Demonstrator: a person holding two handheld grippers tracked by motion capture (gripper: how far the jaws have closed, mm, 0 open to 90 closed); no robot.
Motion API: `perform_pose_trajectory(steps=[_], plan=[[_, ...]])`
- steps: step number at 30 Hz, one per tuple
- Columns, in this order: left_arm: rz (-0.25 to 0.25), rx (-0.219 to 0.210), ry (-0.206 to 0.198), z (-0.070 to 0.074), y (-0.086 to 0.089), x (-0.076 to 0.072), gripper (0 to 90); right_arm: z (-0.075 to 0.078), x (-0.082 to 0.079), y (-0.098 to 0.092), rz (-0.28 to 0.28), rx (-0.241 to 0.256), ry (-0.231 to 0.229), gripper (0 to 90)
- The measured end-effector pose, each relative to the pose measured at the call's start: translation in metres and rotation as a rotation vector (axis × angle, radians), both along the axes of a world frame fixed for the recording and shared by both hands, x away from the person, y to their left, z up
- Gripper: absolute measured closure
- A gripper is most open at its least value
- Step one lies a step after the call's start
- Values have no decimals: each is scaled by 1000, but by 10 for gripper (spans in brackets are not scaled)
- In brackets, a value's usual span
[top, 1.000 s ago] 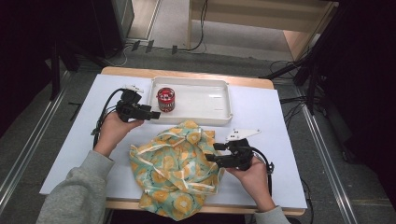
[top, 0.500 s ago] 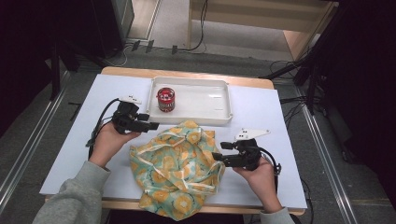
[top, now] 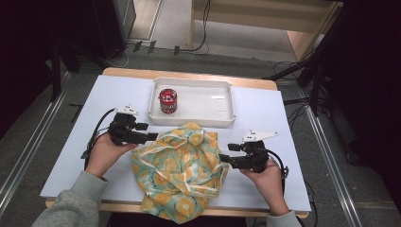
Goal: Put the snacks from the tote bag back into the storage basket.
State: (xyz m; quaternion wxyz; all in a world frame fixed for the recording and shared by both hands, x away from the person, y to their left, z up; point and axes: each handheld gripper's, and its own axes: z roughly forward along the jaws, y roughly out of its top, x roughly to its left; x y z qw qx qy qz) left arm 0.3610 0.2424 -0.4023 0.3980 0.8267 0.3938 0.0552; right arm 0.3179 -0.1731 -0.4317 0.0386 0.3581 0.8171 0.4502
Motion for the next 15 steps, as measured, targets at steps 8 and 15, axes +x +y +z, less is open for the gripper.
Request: perform_pose_trajectory(steps=[8,15], plan=[[-24,-13,37,-3,5,1,349,-2,2,-1,1,-3,8,381],[-50,-30,59,-5,5,3,335,-4,3,1,7,-13,5,354]])
